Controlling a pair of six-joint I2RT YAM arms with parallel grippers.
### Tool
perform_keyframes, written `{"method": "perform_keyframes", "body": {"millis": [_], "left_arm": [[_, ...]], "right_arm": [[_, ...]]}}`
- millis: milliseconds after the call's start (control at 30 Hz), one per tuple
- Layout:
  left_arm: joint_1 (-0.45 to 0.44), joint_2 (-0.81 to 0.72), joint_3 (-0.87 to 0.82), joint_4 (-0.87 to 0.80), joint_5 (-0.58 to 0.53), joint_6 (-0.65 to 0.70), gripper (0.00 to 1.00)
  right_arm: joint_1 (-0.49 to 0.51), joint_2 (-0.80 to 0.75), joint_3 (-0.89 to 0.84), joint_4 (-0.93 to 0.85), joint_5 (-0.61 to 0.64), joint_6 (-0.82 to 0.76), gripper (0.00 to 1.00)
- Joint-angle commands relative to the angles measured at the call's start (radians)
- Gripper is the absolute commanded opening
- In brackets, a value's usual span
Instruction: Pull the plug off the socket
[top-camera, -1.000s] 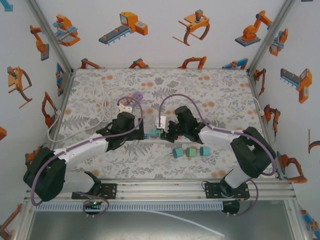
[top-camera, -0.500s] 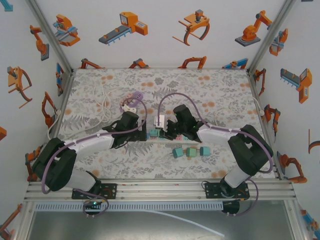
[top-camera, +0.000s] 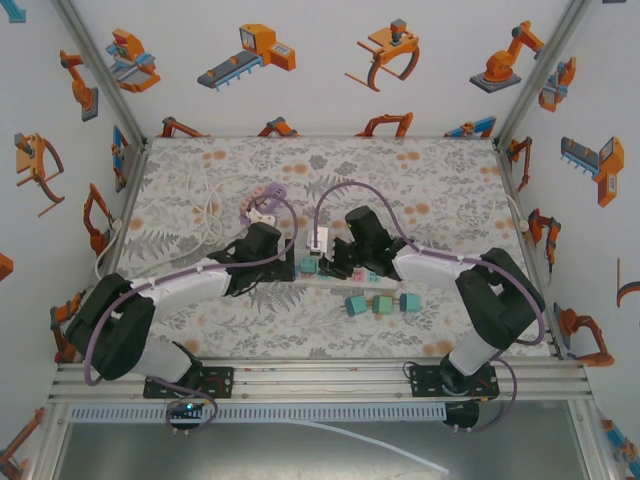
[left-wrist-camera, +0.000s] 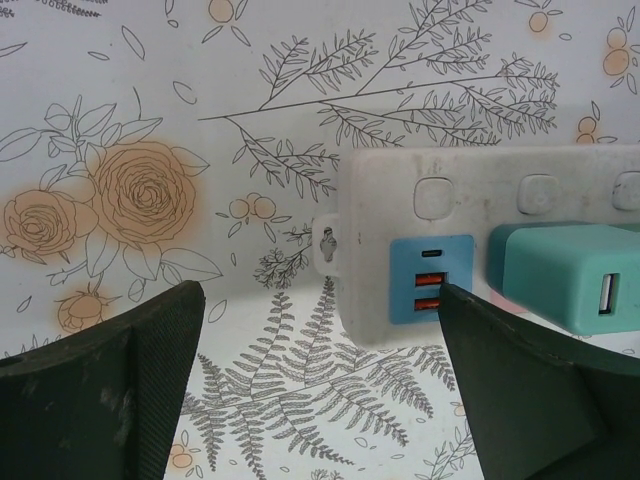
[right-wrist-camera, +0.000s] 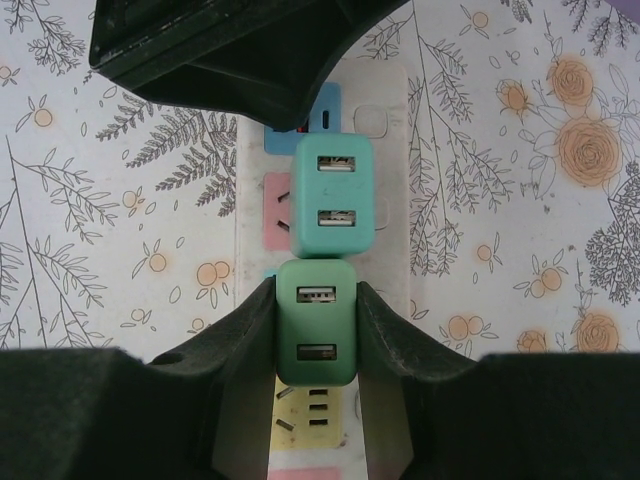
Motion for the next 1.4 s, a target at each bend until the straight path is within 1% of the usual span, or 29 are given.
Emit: {"method": "perform_keyframes", "body": {"millis": [0, 300, 567, 733, 1000, 1133, 1267, 1367], "left_arm": [[-0.009, 0.067, -0.013, -0.048, -0.034, 0.009, 0.91], [-0.013, 0.089, -0.015, -0.053, -0.055, 0.011, 0.91], [-0.012, 0.086, -0.013, -0.078, -0.081, 0.007, 0.91], [-0.012, 0.061, -0.012, -0.089, -0.082, 0.006, 0.91], [-0.015, -0.006, -0.011, -0.121, -0.074, 0.008, 0.90], [-0.023, -0.061, -0.017, -0.138, -0.069, 0.012, 0.90], [-0.036, -0.141, -0.033, -0.144, -0.052, 0.033, 0.90], [-0.048, -0.210, -0.045, -0.138, -0.035, 0.063, 0.91]], "right_arm": [[0.008, -0.013, 0.045, 0.068, -0.109, 0.062, 0.21], [-0.027, -0.031, 0.001, 0.185, -0.166, 0.150, 0.18], [-0.032, -0.052, -0.020, 0.198, -0.160, 0.144, 0.17], [-0.035, -0.089, -0.040, 0.214, -0.139, 0.161, 0.17], [-0.055, -0.212, -0.092, 0.264, -0.087, 0.261, 0.17], [-0.070, -0.298, -0.137, 0.316, -0.005, 0.412, 0.17], [-0.122, -0.398, -0.168, 0.317, 0.131, 0.707, 0.17], [-0.217, -0.469, -0.186, 0.278, 0.149, 0.943, 0.15]]}}
